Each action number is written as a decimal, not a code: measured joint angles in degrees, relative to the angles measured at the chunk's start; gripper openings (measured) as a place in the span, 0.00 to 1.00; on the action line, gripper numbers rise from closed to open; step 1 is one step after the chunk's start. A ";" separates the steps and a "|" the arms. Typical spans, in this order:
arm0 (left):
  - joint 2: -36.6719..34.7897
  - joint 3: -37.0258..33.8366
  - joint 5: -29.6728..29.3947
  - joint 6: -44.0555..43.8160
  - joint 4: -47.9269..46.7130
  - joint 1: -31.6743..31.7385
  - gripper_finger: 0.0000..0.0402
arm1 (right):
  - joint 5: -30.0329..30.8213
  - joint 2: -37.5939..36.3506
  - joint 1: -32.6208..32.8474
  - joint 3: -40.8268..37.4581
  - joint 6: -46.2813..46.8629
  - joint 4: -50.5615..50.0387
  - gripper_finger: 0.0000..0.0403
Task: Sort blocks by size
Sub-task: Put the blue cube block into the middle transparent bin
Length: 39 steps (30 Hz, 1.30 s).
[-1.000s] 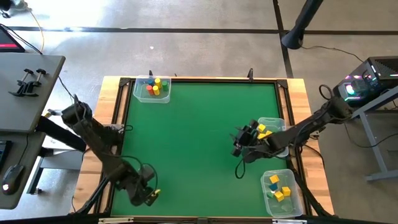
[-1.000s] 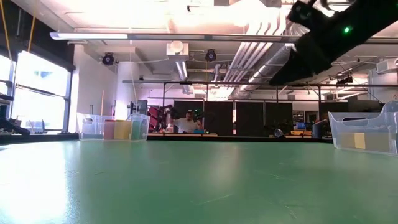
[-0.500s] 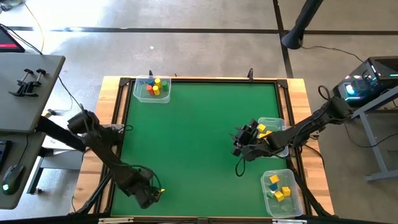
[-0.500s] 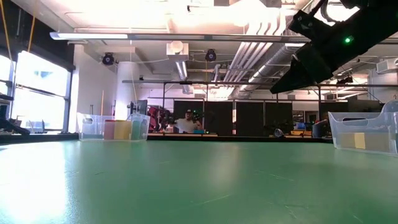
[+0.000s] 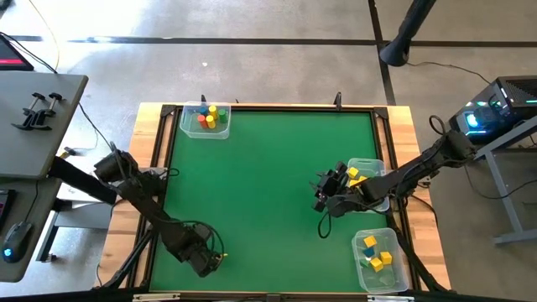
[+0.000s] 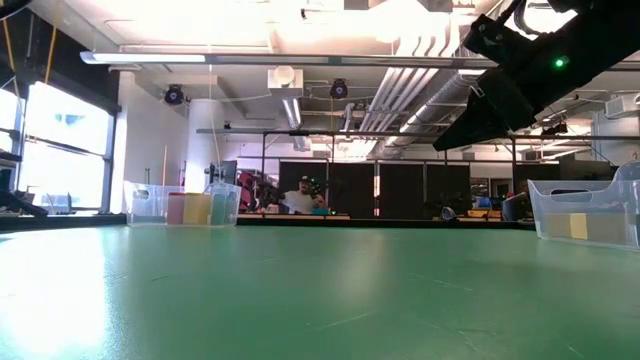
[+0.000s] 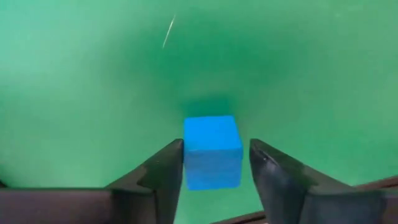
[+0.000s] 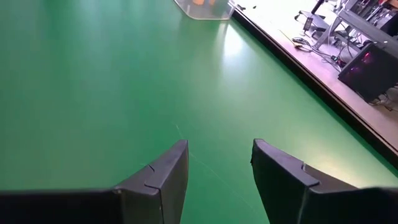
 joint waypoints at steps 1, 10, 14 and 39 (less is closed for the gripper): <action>0.00 0.00 0.45 0.55 0.00 0.04 0.40 | 0.00 0.00 0.00 0.00 0.12 0.00 0.42; 1.91 0.35 4.77 5.33 -1.00 0.22 0.31 | -0.28 0.00 0.00 0.00 0.21 0.00 0.42; 1.72 0.34 2.69 6.88 -3.24 1.06 0.31 | -0.65 0.00 0.00 0.00 0.19 0.21 0.42; -3.91 -13.92 -31.60 84.19 50.28 28.80 0.28 | -31.54 13.32 -0.91 0.13 -40.47 38.34 0.42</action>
